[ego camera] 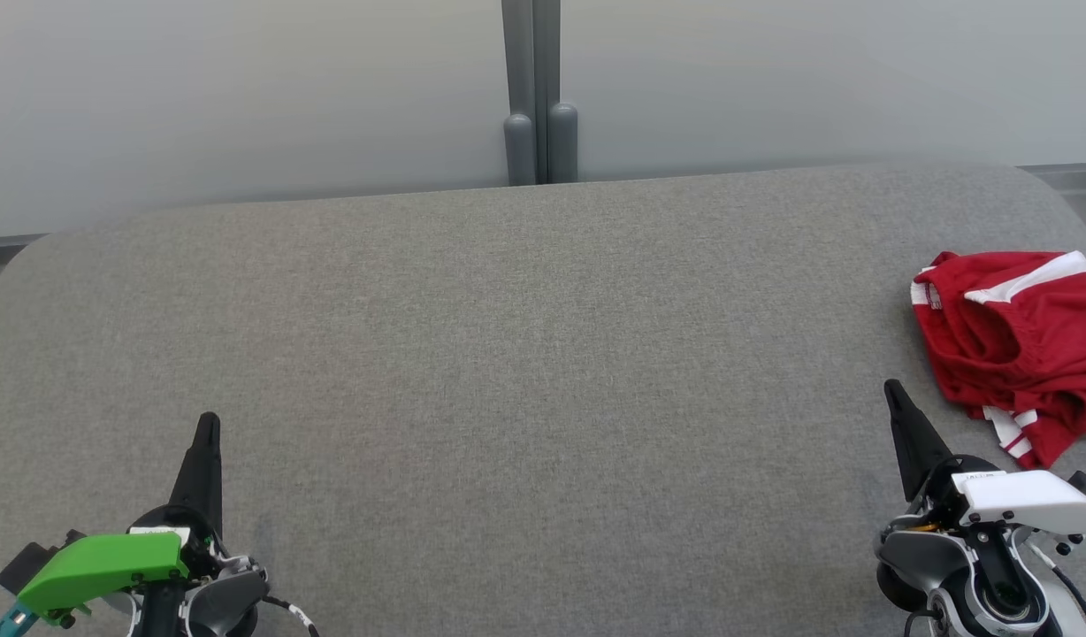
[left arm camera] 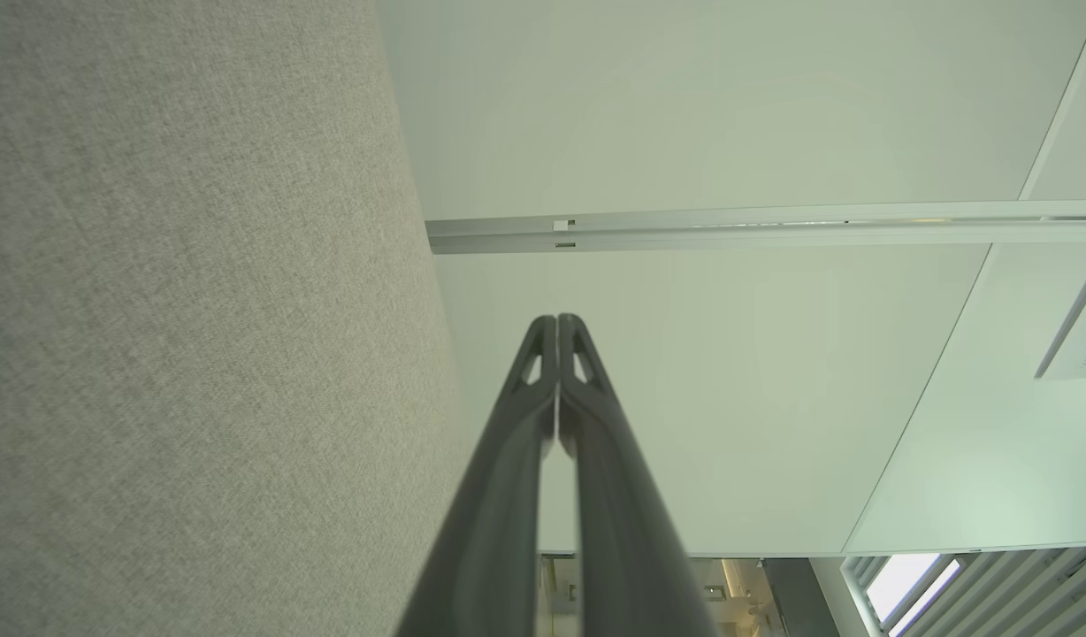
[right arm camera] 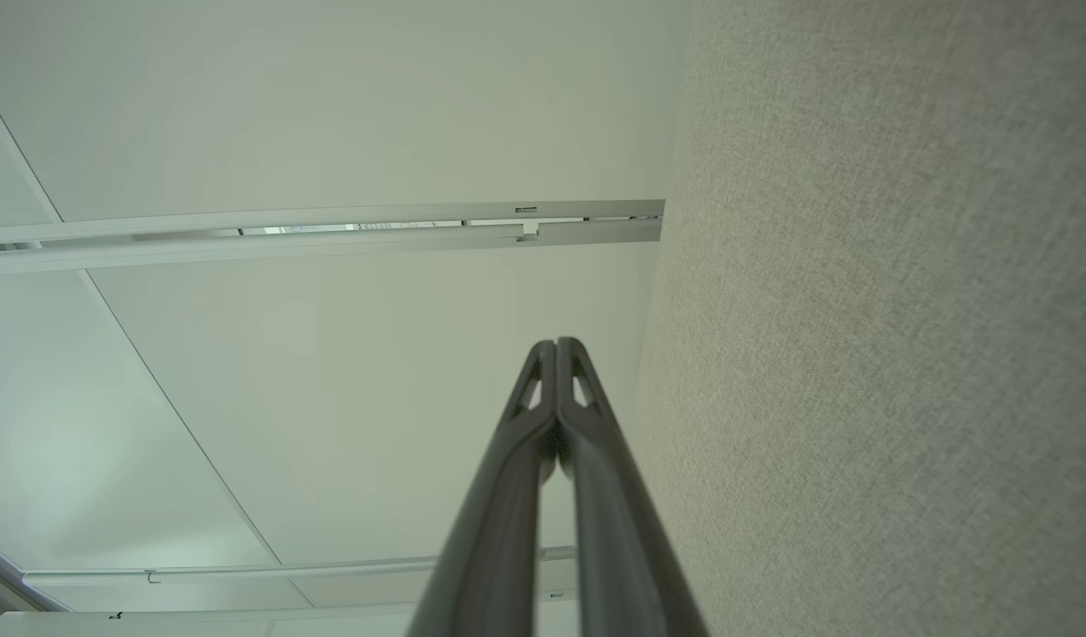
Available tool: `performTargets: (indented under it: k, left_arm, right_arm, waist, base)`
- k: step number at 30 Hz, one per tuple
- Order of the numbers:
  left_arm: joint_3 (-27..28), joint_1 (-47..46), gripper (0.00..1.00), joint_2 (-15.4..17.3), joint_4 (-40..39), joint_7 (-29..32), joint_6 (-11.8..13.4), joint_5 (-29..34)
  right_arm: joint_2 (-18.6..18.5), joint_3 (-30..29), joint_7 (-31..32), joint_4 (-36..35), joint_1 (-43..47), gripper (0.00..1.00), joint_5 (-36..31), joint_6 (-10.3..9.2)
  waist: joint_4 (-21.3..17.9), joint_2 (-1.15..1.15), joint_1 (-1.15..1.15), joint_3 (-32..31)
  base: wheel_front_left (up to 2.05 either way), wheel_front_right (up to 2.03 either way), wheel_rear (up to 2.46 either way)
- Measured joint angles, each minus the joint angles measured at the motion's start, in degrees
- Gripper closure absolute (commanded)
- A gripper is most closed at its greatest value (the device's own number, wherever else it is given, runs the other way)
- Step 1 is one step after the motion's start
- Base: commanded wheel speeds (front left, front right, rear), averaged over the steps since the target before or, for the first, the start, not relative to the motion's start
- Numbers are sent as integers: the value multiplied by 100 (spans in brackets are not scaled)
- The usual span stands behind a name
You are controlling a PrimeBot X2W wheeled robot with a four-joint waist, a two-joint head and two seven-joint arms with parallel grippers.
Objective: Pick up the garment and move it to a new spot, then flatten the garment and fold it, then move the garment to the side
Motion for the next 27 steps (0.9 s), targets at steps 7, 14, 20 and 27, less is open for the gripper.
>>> performTargets:
  k: [7, 14, 20, 27]
  left_arm:
    - [0, -1, 100, 0, 0, 0, 0, 0]
    - [0, -1, 100, 0, 0, 0, 0, 0]
    - [0, -1, 100, 0, 0, 0, 0, 0]
    - [0, -1, 100, 0, -1, 0, 0, 0]
  right_arm:
    - [0, 0, 0, 0, 0, 100, 0, 0]
    - [0, 0, 0, 0, 1, 100, 0, 0]
    - [0, 0, 0, 0, 1, 100, 0, 0]
    - [0, 0, 0, 0, 1, 100, 0, 0]
  waist:
    - [0, 0, 0, 0]
    - [0, 0, 0, 0]
    - [0, 0, 0, 0]
    - [0, 0, 0, 0]
  base:
    - [0, 0, 0]
    - [0, 0, 0]
    - [0, 0, 0]
    - [0, 0, 0]
